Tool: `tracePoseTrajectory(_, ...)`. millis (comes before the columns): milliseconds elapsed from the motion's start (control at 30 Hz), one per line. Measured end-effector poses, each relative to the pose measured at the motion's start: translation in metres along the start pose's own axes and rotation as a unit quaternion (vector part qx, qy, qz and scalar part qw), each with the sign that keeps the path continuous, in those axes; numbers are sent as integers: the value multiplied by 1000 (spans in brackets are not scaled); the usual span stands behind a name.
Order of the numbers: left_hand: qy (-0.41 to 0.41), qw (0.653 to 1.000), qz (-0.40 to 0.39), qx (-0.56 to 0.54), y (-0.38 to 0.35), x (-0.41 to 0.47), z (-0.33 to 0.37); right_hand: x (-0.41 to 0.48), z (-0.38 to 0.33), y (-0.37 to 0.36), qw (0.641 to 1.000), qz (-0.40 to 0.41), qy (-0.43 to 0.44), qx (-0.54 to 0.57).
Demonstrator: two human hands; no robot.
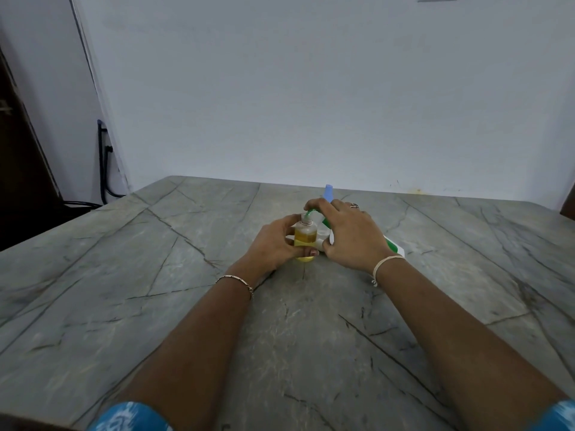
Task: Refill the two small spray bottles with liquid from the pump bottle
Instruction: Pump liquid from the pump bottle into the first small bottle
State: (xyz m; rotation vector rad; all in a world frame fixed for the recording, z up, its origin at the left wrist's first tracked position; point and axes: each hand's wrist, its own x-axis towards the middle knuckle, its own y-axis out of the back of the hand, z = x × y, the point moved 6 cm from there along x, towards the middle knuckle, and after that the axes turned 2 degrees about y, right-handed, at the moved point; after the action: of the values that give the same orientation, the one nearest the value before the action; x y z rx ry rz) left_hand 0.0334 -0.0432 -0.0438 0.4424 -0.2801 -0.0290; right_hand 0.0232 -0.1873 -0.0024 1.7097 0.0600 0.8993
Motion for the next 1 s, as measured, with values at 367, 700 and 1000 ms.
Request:
tracePoseTrajectory(367, -14, 999, 9, 31, 0, -2, 5, 3, 0, 1, 1000, 7, 5, 5)
tracePoseTrajectory(700, -16, 999, 10, 27, 0, 0, 2, -3, 1, 3, 1000, -14, 4, 4)
tracePoseTrajectory(1000, -18, 999, 13, 40, 1, -2, 6, -1, 1, 1, 1000, -15, 6, 17)
